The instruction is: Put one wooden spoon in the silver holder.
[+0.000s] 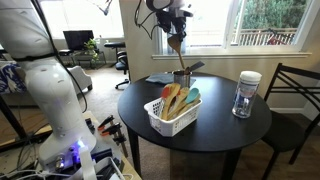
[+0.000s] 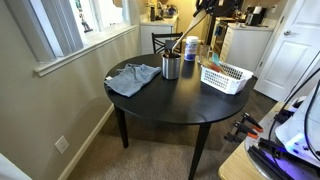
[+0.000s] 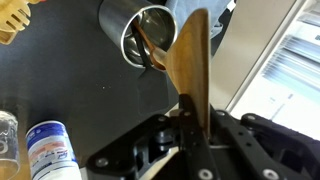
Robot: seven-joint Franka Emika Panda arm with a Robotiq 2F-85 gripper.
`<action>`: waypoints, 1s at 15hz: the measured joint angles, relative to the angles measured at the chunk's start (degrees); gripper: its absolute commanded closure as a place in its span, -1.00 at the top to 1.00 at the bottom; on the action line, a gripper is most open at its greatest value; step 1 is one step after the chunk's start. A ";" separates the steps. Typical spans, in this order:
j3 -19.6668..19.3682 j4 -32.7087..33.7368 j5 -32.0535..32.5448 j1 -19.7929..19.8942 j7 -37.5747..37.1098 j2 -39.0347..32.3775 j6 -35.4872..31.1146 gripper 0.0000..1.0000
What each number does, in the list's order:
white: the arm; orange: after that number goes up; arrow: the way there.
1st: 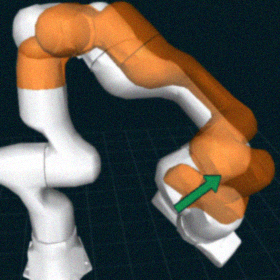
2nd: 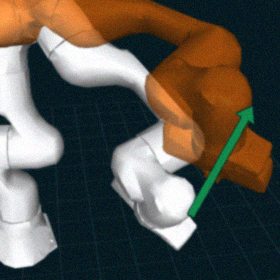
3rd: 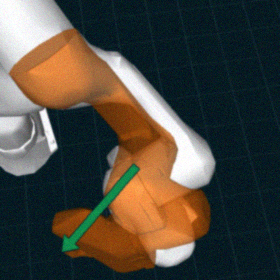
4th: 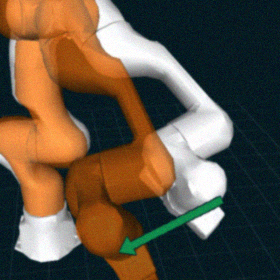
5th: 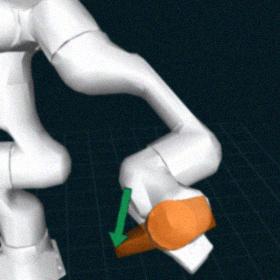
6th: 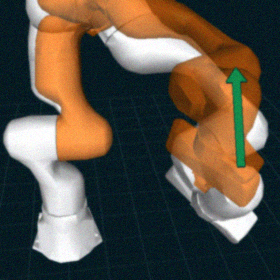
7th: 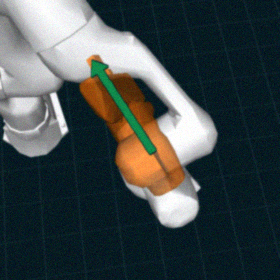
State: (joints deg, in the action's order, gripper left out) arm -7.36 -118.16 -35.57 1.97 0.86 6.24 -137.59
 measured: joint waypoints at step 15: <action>-0.94 13.42 -3.90 3.78 -18.33 -15.27 11.83 -0.94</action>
State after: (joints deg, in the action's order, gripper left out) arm -8.31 -104.74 -39.47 5.74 -17.47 -9.03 -125.75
